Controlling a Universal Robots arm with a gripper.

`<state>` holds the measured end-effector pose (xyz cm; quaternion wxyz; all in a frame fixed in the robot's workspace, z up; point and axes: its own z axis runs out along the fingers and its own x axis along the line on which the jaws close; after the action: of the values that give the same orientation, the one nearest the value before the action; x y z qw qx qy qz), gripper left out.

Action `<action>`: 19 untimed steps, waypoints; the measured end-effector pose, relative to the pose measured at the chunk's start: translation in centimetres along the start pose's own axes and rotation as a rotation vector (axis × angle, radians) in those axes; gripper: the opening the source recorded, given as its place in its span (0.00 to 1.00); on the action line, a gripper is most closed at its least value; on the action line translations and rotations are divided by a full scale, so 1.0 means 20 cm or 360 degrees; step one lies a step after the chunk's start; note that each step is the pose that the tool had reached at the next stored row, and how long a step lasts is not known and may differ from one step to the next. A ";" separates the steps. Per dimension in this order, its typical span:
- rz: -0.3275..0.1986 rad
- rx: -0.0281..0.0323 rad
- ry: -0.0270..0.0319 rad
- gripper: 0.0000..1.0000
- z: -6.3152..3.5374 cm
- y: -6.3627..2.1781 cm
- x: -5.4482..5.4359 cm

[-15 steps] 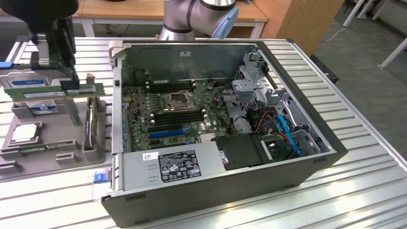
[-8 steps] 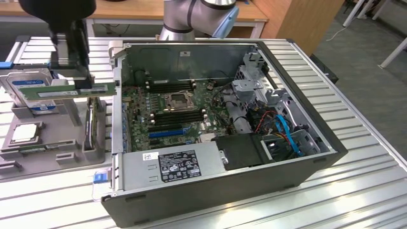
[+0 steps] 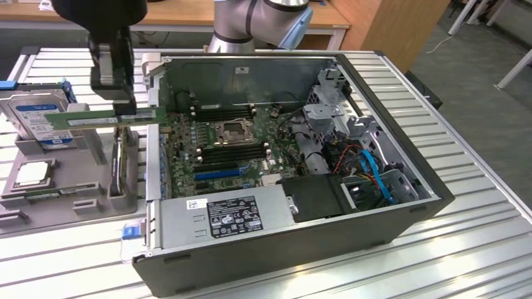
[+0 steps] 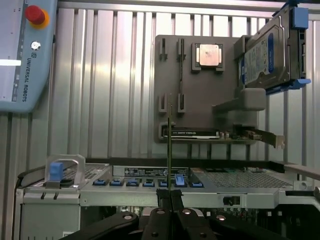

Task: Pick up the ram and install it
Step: 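Pick up the ram and move it above insertion slot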

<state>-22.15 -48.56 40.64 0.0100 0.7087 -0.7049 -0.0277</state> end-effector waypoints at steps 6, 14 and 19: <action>0.0000 -0.00012 -0.00001 0.11 -0.003 -0.065 0.00; 0.0000 -0.00023 -0.00001 0.11 -0.008 -0.155 0.00; 0.0000 -0.00030 -0.00002 0.11 -0.011 -0.213 0.00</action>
<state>-17.89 -48.56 40.63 0.0106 0.7087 -0.7049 -0.0285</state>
